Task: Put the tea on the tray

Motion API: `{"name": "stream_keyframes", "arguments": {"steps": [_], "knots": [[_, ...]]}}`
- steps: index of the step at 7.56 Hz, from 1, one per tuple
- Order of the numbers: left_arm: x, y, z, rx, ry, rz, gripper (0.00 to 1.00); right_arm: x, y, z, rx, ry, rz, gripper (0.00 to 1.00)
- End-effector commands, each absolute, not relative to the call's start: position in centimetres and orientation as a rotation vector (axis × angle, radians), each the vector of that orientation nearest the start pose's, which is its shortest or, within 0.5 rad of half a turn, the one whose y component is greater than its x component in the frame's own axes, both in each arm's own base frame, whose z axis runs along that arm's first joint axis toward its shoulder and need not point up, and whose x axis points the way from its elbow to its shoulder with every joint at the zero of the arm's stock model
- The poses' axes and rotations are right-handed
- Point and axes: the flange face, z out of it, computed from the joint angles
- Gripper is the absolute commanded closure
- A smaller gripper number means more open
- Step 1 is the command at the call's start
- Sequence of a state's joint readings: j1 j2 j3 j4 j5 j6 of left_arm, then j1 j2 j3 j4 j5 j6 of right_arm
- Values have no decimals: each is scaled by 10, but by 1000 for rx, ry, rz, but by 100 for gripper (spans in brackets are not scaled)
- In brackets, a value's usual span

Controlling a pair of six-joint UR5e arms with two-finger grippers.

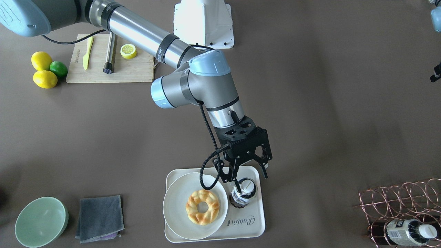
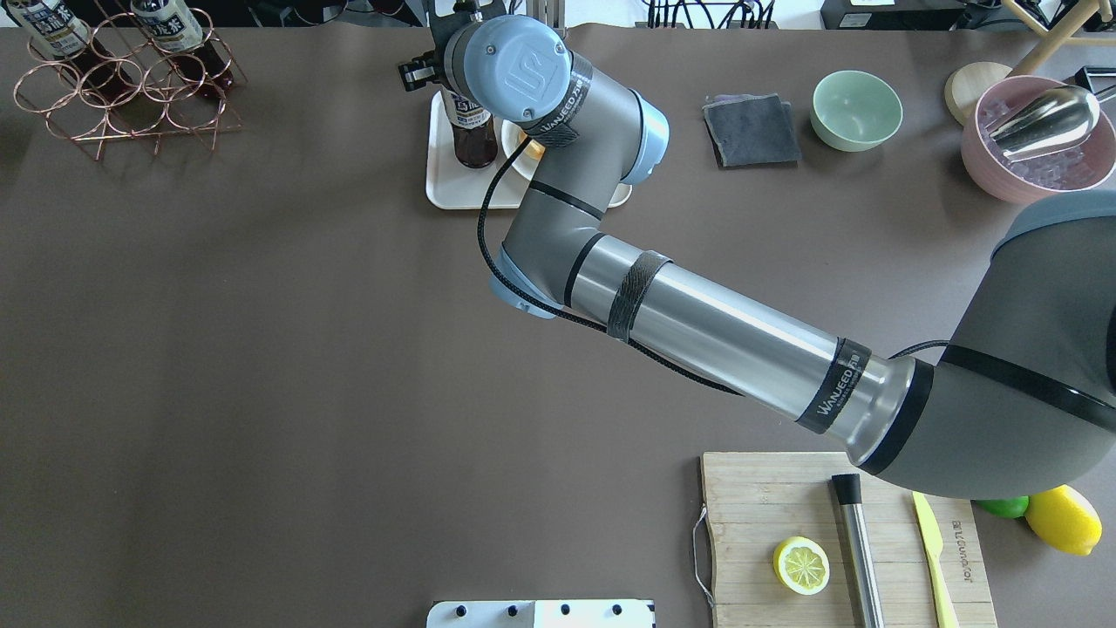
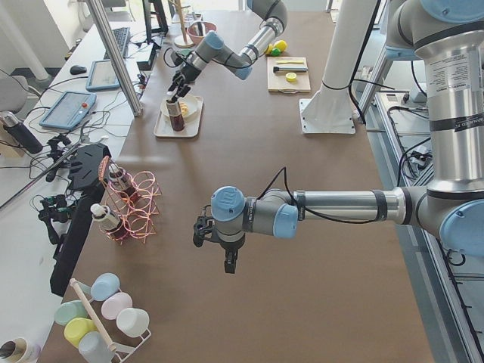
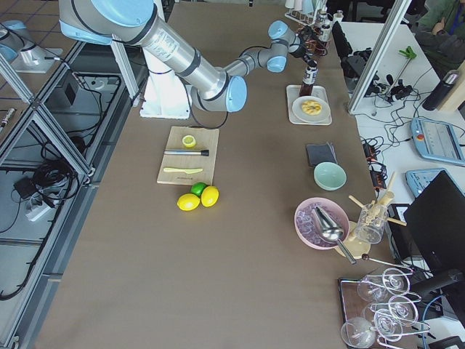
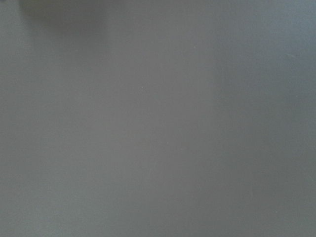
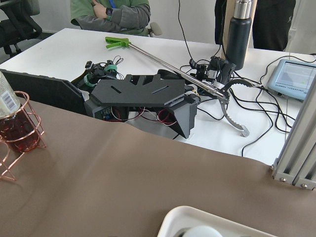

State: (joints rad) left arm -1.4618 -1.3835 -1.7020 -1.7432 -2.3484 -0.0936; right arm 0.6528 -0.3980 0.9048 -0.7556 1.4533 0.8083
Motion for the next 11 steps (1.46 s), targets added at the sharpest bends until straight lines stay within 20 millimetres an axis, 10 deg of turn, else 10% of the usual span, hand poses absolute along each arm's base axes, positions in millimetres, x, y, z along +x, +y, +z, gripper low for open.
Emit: {"name": "stream_keyframes", "arguments": {"steps": [1,3,5,7,11], "knots": [[-18,-421,663,26,784,56,0,-559,-645,14,900,-994,14,0],[-20,-420,661,31,784,53,0,-474,-643,-8,744,-997,29,0],[-22,-420,659,36,786,52,0,-366,-671,44,442,-939,58,0],[-24,-421,650,59,785,56,0,-266,-665,134,288,-844,32,0],[-25,-419,631,95,788,69,0,-103,-541,370,218,-614,-271,0]]}}
